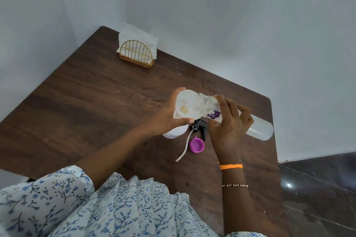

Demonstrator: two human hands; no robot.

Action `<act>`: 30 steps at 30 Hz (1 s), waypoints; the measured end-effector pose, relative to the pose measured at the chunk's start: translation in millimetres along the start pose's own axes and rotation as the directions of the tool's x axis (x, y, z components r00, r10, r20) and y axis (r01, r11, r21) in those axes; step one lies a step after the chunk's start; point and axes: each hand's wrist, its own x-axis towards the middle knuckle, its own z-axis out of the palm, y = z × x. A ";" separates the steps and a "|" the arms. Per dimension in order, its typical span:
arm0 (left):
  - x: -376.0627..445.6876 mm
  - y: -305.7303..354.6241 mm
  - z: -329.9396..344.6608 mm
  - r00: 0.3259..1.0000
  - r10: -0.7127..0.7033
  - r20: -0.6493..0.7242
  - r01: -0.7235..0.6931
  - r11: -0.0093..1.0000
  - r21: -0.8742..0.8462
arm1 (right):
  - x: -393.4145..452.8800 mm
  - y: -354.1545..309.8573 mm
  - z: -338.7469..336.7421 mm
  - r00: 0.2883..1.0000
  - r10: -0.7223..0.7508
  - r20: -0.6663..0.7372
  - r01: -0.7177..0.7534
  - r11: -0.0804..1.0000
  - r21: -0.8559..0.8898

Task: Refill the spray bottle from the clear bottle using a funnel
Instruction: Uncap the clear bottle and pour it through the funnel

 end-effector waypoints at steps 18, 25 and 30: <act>0.2 -0.8 -0.1 1.000 -0.001 0.001 0.001 1.000 0.014 | 1.2 -2.3 0.3 1.000 -0.010 0.001 0.010 1.000 -0.008; -0.2 -0.4 -0.4 1.000 -0.001 0.001 0.001 1.000 0.001 | 1.3 -2.8 1.4 1.000 0.012 0.006 -0.012 1.000 0.001; -1.2 0.4 -0.8 1.000 -0.001 0.008 0.001 1.000 -0.017 | 1.4 -1.7 2.8 1.000 0.002 -0.009 -0.002 1.000 -0.004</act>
